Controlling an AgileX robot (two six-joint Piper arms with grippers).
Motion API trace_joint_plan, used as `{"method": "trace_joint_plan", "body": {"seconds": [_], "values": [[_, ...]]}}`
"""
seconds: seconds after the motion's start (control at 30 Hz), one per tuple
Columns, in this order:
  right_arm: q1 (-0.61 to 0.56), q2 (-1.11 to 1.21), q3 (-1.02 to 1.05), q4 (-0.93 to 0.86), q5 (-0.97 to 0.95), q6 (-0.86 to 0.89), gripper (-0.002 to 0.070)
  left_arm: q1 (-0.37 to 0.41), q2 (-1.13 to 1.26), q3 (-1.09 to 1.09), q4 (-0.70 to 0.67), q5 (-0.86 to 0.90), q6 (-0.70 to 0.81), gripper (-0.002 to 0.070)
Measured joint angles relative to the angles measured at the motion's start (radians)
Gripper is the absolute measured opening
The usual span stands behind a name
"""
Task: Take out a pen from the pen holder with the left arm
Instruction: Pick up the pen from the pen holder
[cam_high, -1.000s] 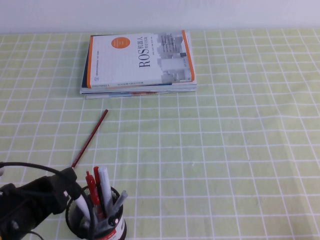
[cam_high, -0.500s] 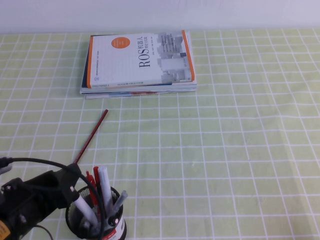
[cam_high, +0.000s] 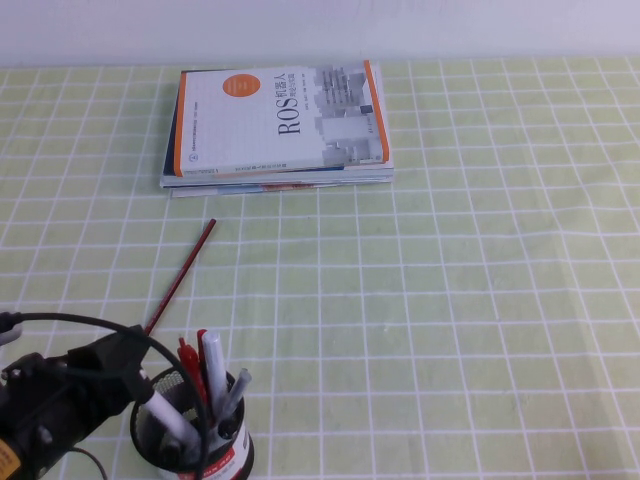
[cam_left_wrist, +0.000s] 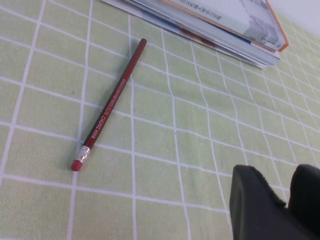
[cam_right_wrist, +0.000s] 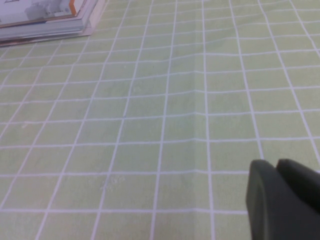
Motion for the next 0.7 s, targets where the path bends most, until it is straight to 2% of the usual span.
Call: {"method": "trace_joint_plan", "body": {"seconds": [0.23, 0.43, 0.7], "values": [[0.000, 0.000, 0.000, 0.000, 0.000, 0.000, -0.0012, 0.000, 0.000, 0.000, 0.019, -0.028, -0.010, 0.0067], [0.000, 0.000, 0.000, 0.000, 0.000, 0.000, -0.0013, 0.000, 0.000, -0.039, 0.139, -0.024, -0.075, 0.0066], [0.000, 0.000, 0.000, 0.000, 0.000, 0.000, -0.0012, 0.000, -0.022, -0.209, 0.261, 0.213, -0.111, 0.0066]]}}
